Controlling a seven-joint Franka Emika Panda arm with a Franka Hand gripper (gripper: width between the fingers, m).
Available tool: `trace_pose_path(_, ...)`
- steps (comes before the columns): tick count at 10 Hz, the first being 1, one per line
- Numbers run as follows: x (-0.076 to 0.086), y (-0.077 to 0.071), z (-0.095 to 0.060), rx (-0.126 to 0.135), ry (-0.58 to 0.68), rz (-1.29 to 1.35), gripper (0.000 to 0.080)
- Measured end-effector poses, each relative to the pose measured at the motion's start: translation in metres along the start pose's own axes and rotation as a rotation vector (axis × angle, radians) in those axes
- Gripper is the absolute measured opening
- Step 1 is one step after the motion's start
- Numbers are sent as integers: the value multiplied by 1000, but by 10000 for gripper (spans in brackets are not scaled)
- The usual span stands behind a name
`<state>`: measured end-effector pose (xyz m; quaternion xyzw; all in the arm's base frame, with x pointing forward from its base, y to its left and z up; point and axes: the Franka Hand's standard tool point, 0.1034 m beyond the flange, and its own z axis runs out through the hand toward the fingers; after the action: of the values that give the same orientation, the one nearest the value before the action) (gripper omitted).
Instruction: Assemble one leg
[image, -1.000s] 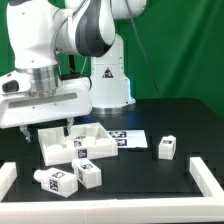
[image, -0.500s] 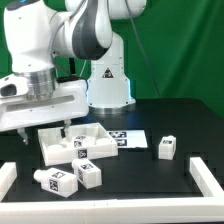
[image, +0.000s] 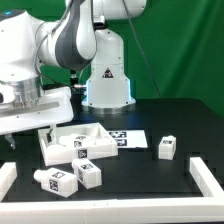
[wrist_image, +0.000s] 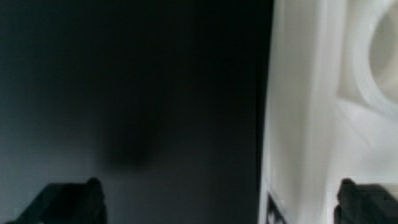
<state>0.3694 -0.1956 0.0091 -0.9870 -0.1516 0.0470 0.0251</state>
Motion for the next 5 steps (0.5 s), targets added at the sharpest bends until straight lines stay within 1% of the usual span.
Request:
trace_pose_path(2,6,-7,1,-8,2,2,649)
trace_pose_path(3,5,-6,1,-8,1,0,649)
trace_pose_path(4,5,-6,1,-8,1,1,552)
trace_pose_path(5,5,-6,1,-8,1,1,552)
